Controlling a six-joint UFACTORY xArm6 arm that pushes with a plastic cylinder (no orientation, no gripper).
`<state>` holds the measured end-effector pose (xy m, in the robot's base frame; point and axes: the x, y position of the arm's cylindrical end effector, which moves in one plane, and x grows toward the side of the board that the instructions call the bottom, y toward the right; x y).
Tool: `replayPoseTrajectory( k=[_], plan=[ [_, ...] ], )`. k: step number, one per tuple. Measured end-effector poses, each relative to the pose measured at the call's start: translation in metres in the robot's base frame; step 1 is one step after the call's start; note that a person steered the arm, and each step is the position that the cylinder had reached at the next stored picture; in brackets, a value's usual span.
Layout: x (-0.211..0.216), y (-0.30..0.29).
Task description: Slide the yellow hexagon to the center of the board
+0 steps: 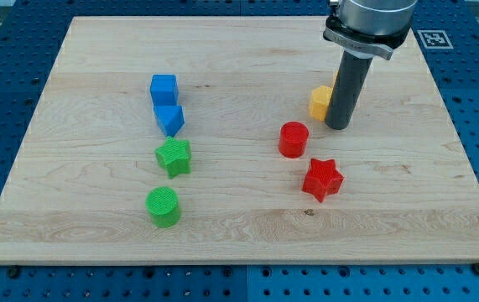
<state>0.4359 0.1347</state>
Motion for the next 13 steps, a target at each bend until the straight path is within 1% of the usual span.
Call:
replayPoseTrajectory(
  k=[1, 2, 3, 5, 6, 7, 8, 9, 10, 11, 12, 13],
  plan=[
    [0.000, 0.042],
    [-0.018, 0.053],
    [-0.031, 0.032],
    [-0.028, -0.005],
    [-0.028, -0.040],
    [-0.039, -0.077],
    [-0.057, -0.087],
    [-0.076, -0.083],
    [-0.113, -0.081],
    [-0.148, -0.096],
    [-0.161, -0.129],
    [-0.161, -0.130]
  ],
)
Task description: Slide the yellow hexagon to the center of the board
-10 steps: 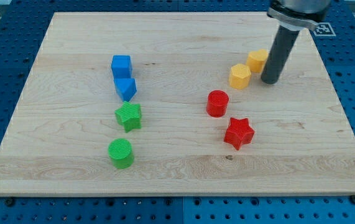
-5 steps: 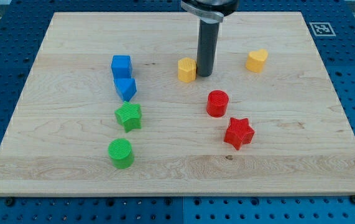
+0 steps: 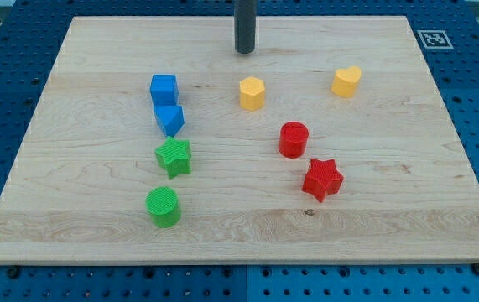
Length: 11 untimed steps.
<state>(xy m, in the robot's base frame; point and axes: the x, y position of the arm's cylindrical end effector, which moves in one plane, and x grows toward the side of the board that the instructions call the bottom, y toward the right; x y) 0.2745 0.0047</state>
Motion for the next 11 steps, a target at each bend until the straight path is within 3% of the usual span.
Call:
replayPoseTrajectory(
  k=[2, 3, 4, 8, 11],
  plan=[
    [0.000, -0.020],
    [0.008, -0.093],
    [0.014, -0.102],
    [0.071, -0.017],
    [0.090, -0.012]
  ],
)
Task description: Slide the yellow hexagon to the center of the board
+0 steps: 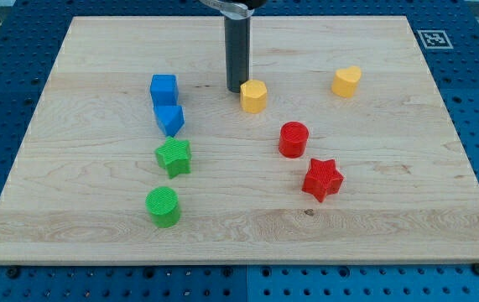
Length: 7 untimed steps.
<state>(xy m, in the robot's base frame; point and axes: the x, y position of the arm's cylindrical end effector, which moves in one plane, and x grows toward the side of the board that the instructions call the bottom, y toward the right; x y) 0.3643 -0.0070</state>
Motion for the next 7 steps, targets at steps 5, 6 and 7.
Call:
replayPoseTrajectory(
  k=[5, 6, 7],
  plan=[
    [0.014, 0.028],
    [0.000, 0.023],
    [-0.011, -0.015]
  ],
)
